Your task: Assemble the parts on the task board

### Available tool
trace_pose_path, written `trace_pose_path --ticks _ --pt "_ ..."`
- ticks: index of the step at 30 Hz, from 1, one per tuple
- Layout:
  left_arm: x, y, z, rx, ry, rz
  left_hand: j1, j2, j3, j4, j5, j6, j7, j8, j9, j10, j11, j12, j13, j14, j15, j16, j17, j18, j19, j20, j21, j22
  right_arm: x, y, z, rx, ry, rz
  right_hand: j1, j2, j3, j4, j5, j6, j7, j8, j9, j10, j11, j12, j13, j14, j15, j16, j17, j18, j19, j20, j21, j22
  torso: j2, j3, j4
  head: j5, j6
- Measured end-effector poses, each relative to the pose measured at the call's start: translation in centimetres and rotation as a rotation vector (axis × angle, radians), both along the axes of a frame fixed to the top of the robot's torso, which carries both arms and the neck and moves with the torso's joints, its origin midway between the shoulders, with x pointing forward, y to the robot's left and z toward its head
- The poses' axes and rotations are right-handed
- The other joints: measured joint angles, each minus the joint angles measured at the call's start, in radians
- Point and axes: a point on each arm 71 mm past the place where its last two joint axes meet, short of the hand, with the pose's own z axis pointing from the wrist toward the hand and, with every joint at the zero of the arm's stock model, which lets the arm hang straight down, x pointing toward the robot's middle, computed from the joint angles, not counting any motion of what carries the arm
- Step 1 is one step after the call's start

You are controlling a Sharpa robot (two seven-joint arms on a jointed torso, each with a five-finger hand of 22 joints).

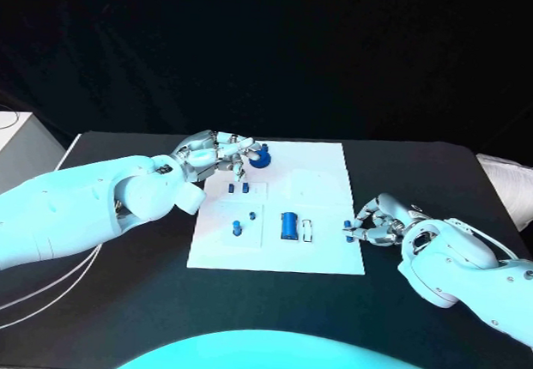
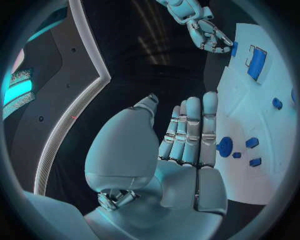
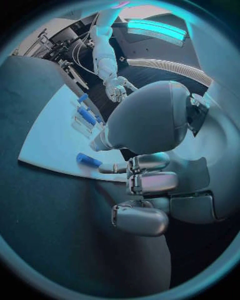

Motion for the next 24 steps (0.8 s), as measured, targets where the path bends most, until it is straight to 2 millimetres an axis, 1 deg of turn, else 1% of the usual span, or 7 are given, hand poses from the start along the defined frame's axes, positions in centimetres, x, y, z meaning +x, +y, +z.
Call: trace_pose_path --ticks 6,7,8,12,16,18,24 --pt "0.0 0.0 0.0 0.003 0.002 -0.001 0.0 0.0 -0.001 -0.001 0.0 0.0 0.0 0.0 -0.001 -0.004 0.004 0.004 0.001 0.0 0.0 0.0 0.001 0.0 0.0 0.0 0.0 0.0 0.0 0.1 -0.5 -0.014 0.012 0.007 0.017 -0.005 0.004 -0.004 0.0 0.003 -0.003 0.001 0.0 0.0 0.0 0.0 0.0 0.0 0.0 0.0 0.0 0.0 0.0 0.0 -0.002 0.001 0.0 0.0 -0.0007 0.003 0.0" --pt "0.0 0.0 0.0 0.004 0.003 -0.001 -0.001 0.009 -0.001 -0.001 0.0 -0.002 -0.002 0.0 -0.001 -0.004 0.004 0.004 0.001 0.0 0.0 0.0 0.001 0.0 0.0 0.0 0.0 0.0 0.0 0.2 -0.5 -0.017 0.015 0.01 0.017 -0.005 0.004 -0.004 0.0 0.003 -0.003 0.001 0.001 0.0 0.0 0.0 0.0 0.0 0.0 0.0 0.0 0.0 0.0 0.0 -0.002 0.001 0.0 0.0 -0.0011 0.004 0.0" --pt "0.0 0.0 0.0 0.004 0.003 -0.001 -0.001 0.009 -0.001 -0.001 0.0 -0.004 -0.004 0.0 -0.001 -0.004 0.004 0.004 0.001 0.0 0.0 0.0 0.001 0.0 0.0 0.0 0.0 0.0 0.0 0.2 -0.6 -0.019 0.017 0.012 0.018 -0.006 0.004 -0.004 0.0 0.003 -0.003 0.001 0.001 0.0 0.0 0.0 0.0 0.0 0.0 0.0 0.0 0.0 0.0 0.0 -0.002 0.001 0.0 -0.0001 -0.0012 0.004 0.0" --pt "0.0 0.0 0.0 0.005 0.003 -0.002 -0.001 0.009 -0.001 -0.001 0.0 -0.004 -0.004 0.0 -0.001 -0.004 0.004 0.004 0.001 0.0 0.0 0.0 0.001 0.0 0.0 0.0 0.0 0.0 0.1 0.4 -0.8 -0.029 0.022 0.02 0.021 -0.008 0.004 -0.004 0.0 0.003 -0.003 0.001 0.002 0.0 0.0 0.0 0.0 0.0 0.0 0.0 0.0 0.0 0.0 0.0 -0.002 0.001 0.0 0.0006 -0.0012 0.004 0.0" --pt "0.0 0.1 0.0 0.007 0.004 -0.002 -0.001 0.009 -0.001 -0.001 0.0 -0.004 -0.004 0.0 -0.001 -0.004 0.004 0.004 0.001 0.0 0.0 0.0 0.001 0.0 0.0 0.0 0.0 0.0 0.3 0.5 -0.9 -0.044 0.016 0.024 0.025 -0.004 0.004 -0.004 0.0 0.005 -0.005 0.006 0.005 0.0 0.0 0.0 0.0 0.0 0.0 0.0 0.0 0.0 0.0 0.0 -0.002 0.001 0.0 0.0012 -0.0012 0.005 0.0" --pt "0.0 0.1 0.0 0.007 0.004 -0.002 -0.001 0.009 -0.001 -0.001 0.0 -0.004 -0.004 0.0 -0.001 -0.004 0.004 0.004 0.001 0.0 0.0 0.0 0.001 0.0 0.0 0.0 0.0 0.0 0.4 0.5 -1.0 -0.051 0.013 0.026 0.03 -0.01 0.004 -0.004 0.0 0.008 -0.008 0.012 0.007 0.0 0.0 0.0 0.0 0.0 0.0 0.0 0.0 0.0 0.0 0.0 -0.002 0.001 0.0 0.0011 -0.0012 0.005 0.0" --pt "0.0 0.1 0.0 0.008 0.004 -0.001 -0.001 0.009 -0.001 -0.001 0.0 -0.004 -0.004 0.0 -0.001 -0.004 0.004 0.004 0.001 0.0 0.0 0.0 0.001 0.0 0.0 0.0 0.0 0.0 0.7 0.8 -1.1 -0.064 0.001 0.035 0.03 -0.009 0.004 -0.004 0.0 0.012 -0.008 0.012 0.008 0.0 0.0 0.0 0.0 0.0 0.0 0.0 0.0 0.0 0.0 0.0 -0.002 0.001 0.0 0.0017 -0.0012 0.006 0.0"
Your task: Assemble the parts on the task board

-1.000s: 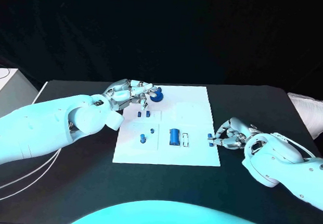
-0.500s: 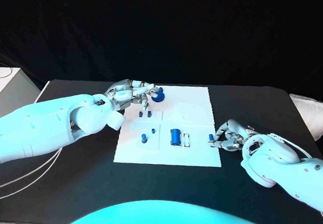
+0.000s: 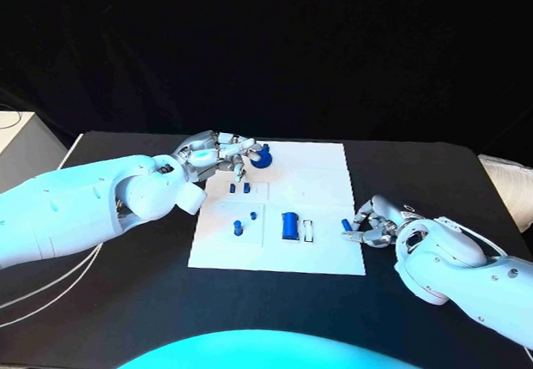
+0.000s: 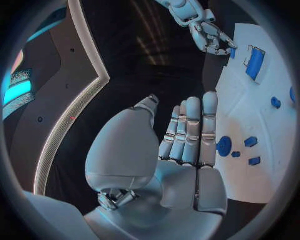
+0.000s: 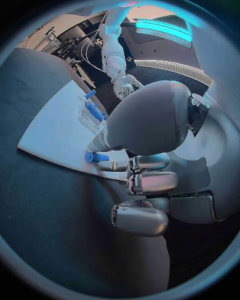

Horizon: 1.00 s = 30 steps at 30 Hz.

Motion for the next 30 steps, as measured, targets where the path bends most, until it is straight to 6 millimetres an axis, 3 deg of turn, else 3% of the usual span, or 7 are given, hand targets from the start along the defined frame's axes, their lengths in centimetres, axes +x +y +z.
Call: trace_pose_path --ticks 3,5,11,16,19,23,30 --pt "0.0 0.0 0.0 0.0 0.0 0.0 0.0 0.0 0.0 0.0 0.0 0.0 0.0 0.0 0.0 0.0 0.0 0.0 0.0 0.0 0.0 0.0 0.0 0.0 0.0 0.0 0.0 0.0 0.0 0.3 0.0 -0.003 -0.006 0.006 0.046 0.01 0.027 -0.005 0.064 -0.004 0.007 -0.01 0.0 0.0 0.0 0.0 0.0 0.0 0.0 0.0 0.0 0.0 0.0 0.0 -0.006 0.0 0.0 0.0004 -0.0001 0.0 0.0" --pt "0.0 0.0 0.0 0.0 0.0 0.0 0.0 0.0 0.0 0.0 0.0 0.0 0.0 0.0 0.0 0.0 0.0 0.0 0.0 0.0 0.0 0.0 0.0 0.0 0.0 0.0 0.0 0.0 0.0 0.5 0.0 -0.003 -0.009 0.011 0.076 0.012 0.056 -0.009 0.07 -0.009 0.012 -0.015 0.0 0.0 0.0 0.0 0.0 0.001 -0.001 0.0 0.0 0.0 0.0 0.0 -0.006 0.0 0.0 0.0005 -0.0002 -0.001 0.0" --pt "0.0 0.0 0.0 0.001 0.001 -0.001 0.0 0.0 0.0 0.0 0.0 0.0 0.0 0.0 0.0 0.0 0.0 0.0 0.0 0.0 0.0 0.0 0.0 0.0 0.0 0.0 0.0 0.0 -0.1 0.8 0.1 -0.002 -0.019 0.021 0.126 -0.016 0.194 -0.022 0.212 -0.009 0.012 -0.029 -0.002 0.0 0.0 0.0 0.0 0.004 -0.004 0.0 0.0 0.0 -0.001 -0.006 -0.01 0.0 0.0 0.0 -0.0003 -0.002 0.0" --pt "0.0 0.0 0.0 0.001 0.001 -0.001 0.0 0.0 0.0 0.0 0.0 0.0 0.0 0.0 0.0 0.0 0.0 0.0 0.0 0.0 0.0 0.0 0.0 0.0 0.0 0.0 0.0 0.0 -0.3 0.9 0.1 0.004 -0.021 0.019 0.124 -0.027 0.25 -0.016 0.279 -0.006 0.009 -0.02 -0.014 -0.002 -0.002 0.0 0.0 0.004 -0.004 0.0 0.0 0.0 0.0 -0.007 -0.01 0.0 0.0 -0.0002 -0.0006 -0.002 0.0" --pt "0.0 0.0 0.0 0.002 0.001 -0.001 0.0 0.0 0.0 0.0 0.0 0.0 0.0 0.0 0.0 0.0 0.0 0.0 0.0 0.0 0.0 0.0 0.0 0.0 0.0 0.0 0.0 0.0 -0.5 0.8 0.1 0.016 -0.018 0.009 0.102 -0.046 0.311 -0.017 0.308 -0.008 0.007 -0.014 -0.007 0.0 -0.007 0.0 0.0 0.001 -0.006 0.0 0.0 0.0 0.0 -0.007 -0.01 0.0 0.0 -0.0002 -0.0006 -0.001 0.0" --pt "0.0 0.1 0.0 0.003 0.001 0.0 0.0 0.0 0.0 0.0 0.0 0.0 0.0 0.0 0.0 0.0 0.0 0.0 0.0 0.0 0.0 0.0 0.0 0.0 0.0 0.0 0.0 0.0 -1.2 0.8 0.0 0.047 0.001 -0.002 0.055 -0.051 0.338 -0.026 0.339 -0.008 0.006 -0.012 -0.001 0.0 -0.007 0.0 0.0 0.0 -0.007 0.0 0.0 0.0 0.0 -0.007 -0.004 0.0 0.0 -0.0005 -0.0013 0.001 0.0" --pt "-0.1 0.2 0.0 0.004 0.002 0.0 0.0 0.0 0.0 0.0 0.0 0.0 0.0 0.004 0.0 -0.004 -0.004 0.0 0.001 0.0 0.0 0.0 0.001 0.0 0.0 0.0 0.0 0.0 -2.3 1.6 0.8 0.126 0.033 -0.012 0.02 -0.053 0.366 -0.046 0.341 -0.008 0.007 -0.008 0.0 0.0 -0.007 0.0 0.0 0.0 -0.007 0.0 0.0 0.0 0.0 -0.007 0.002 0.0 0.0 -0.0006 -0.0017 0.001 0.0"
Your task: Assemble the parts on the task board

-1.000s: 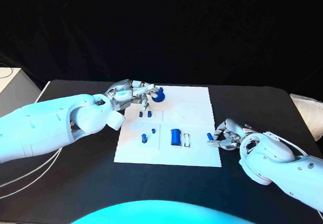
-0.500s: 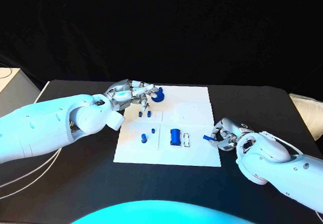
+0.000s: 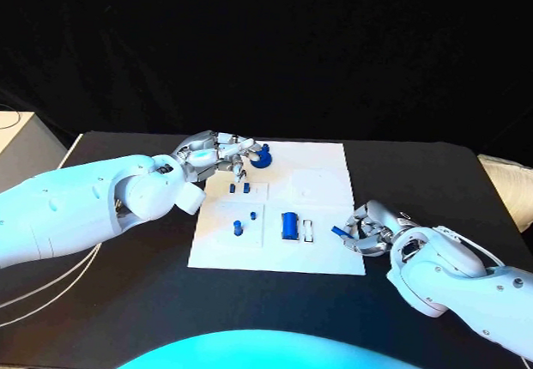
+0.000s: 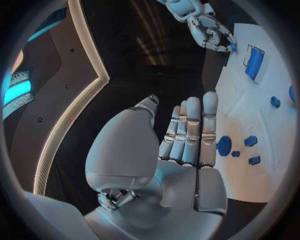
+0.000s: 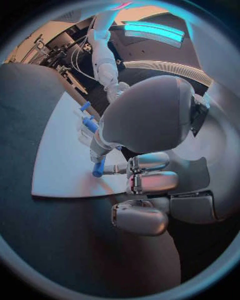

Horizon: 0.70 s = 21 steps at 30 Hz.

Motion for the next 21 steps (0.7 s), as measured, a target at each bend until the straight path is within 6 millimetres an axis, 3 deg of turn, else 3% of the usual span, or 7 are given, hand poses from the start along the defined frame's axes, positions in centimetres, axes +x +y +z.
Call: trace_pose_path --ticks 9,14,21 --pt "0.0 0.0 0.0 0.0 0.001 -0.002 0.0 0.0 0.0 0.0 0.0 0.0 0.0 0.0 0.0 0.0 0.0 0.0 0.0 0.0 0.0 0.0 0.0 0.0 0.0 0.0 0.0 0.0 -0.4 1.6 0.6 0.074 0.025 -0.003 -0.057 -0.008 0.048 -0.042 -0.005 -0.002 0.001 0.012 0.005 0.0 0.0 0.0 0.0 0.0 0.0 0.0 0.0 0.0 0.0 0.0 0.0 0.0 0.0 -0.0006 -0.0002 -0.004 0.0" --pt "0.0 0.0 0.0 0.0 0.001 -0.002 0.0 0.0 0.0 0.0 0.0 0.0 0.0 0.0 0.0 0.0 0.0 0.0 0.0 0.0 0.0 0.0 0.0 0.0 0.0 0.0 0.0 0.0 -0.2 2.6 0.5 0.094 0.04 -0.002 -0.092 -0.008 0.042 -0.036 -0.036 -0.001 0.001 0.023 0.027 0.0 0.0 0.0 0.0 0.0 0.0 0.0 0.0 0.0 0.0 0.0 0.0 0.0 0.0 -0.0004 -0.0011 -0.007 0.0" --pt "0.0 -0.1 0.0 -0.001 0.002 -0.004 0.0 0.0 -0.006 0.0 0.0 0.0 0.0 0.0 -0.001 -0.004 0.004 0.0 0.0 0.0 0.0 -0.004 0.0 0.0 0.0 0.0 0.0 0.0 0.2 3.7 0.1 0.105 0.058 -0.008 -0.126 -0.008 0.027 -0.021 -0.06 0.004 -0.004 0.023 0.029 0.0 0.0 0.0 0.0 0.0 0.0 0.0 0.0 0.0 0.0 0.0 0.0 0.0 0.0 0.0 0.0004 -0.011 0.0"
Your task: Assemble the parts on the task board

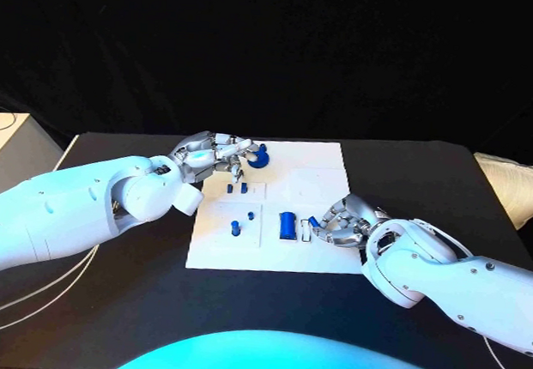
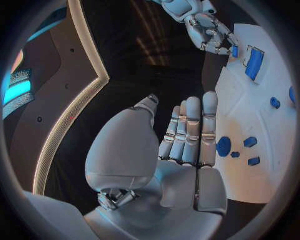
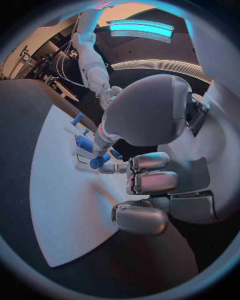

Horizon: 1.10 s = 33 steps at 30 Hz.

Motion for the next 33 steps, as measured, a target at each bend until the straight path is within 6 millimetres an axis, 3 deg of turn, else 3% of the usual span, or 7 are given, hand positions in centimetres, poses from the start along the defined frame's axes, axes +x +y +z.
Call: trace_pose_path --ticks 12,33 --pt "0.0 0.0 0.0 -0.001 0.001 -0.003 0.0 0.0 0.0 0.0 0.0 0.0 0.0 0.0 0.0 0.0 0.0 0.0 0.0 0.0 0.0 0.0 0.0 0.0 0.0 0.0 0.0 0.0 0.8 1.1 -0.7 0.003 0.027 -0.017 -0.015 -0.01 -0.012 0.005 -0.012 0.004 -0.003 -0.001 -0.002 0.0 0.0 0.0 0.0 0.0 0.0 0.0 0.0 0.0 0.0 0.0 0.0 0.0 0.001 0.0002 0.0023 -0.001 0.0" --pt "0.0 0.0 -0.1 -0.001 0.003 -0.005 0.0 0.0 0.0 0.0 0.0 0.0 0.0 0.0 0.0 0.0 0.0 0.0 0.001 0.0 0.0 0.0 0.001 0.0 0.0 0.0 0.0 0.0 0.8 1.5 -1.4 -0.03 0.074 0.003 -0.038 -0.017 -0.039 0.027 -0.041 0.007 -0.006 -0.001 -0.004 0.0 0.0 0.0 0.0 0.0 0.0 0.0 0.0 0.0 0.0 0.0 -0.004 0.001 0.0 0.0011 0.0001 0.008 0.0"
